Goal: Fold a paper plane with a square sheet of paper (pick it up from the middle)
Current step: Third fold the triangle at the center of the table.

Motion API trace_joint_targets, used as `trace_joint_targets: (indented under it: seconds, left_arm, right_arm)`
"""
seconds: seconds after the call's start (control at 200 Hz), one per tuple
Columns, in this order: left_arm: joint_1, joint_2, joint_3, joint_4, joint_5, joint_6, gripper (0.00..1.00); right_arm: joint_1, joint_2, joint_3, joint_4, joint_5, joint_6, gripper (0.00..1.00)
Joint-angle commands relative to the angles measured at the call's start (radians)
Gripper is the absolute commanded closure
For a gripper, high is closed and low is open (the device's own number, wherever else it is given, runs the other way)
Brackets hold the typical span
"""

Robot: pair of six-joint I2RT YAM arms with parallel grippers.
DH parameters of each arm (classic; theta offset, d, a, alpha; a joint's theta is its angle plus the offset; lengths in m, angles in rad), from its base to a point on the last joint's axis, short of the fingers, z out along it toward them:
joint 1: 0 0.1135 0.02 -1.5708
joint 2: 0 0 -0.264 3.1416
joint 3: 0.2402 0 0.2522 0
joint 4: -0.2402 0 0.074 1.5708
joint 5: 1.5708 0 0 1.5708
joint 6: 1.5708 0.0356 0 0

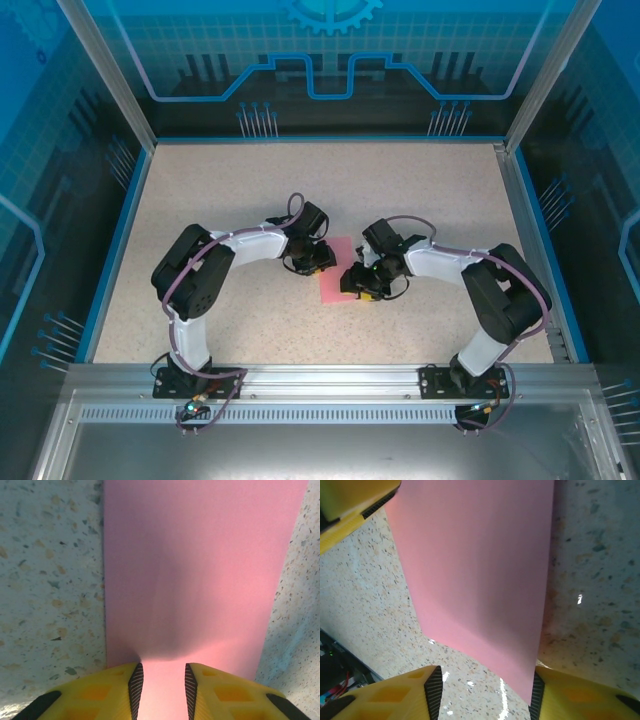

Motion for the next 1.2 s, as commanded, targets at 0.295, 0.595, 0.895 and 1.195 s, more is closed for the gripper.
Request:
trace_joint_targets:
  seconds: [0.295, 0.595, 0.895, 1.195]
  left_arm:
    - [0.0, 0.027, 0.005, -0.072, 0.012, 0.018, 0.67]
    - [0.002, -0.079, 0.058, -0.055, 0.006, 0.096, 0.66]
    - [0.018, 0.016, 0.117, -0.116, -0.082, 0.111, 0.67]
    - [0.018, 0.084, 0.133, -0.15, -0.118, 0.11, 0.75]
  right_arm:
    - [0.011, -0.064, -0.003, 0.1, 0.049, 0.086, 0.89]
    - [0.016, -0.006, 0.059, 0.078, 0.055, 0.079, 0.96]
    - [0.025, 0.03, 0.091, 0.074, 0.059, 0.068, 0.96]
    - [0.035, 0.069, 0.11, 0.17, 0.048, 0.074, 0.96]
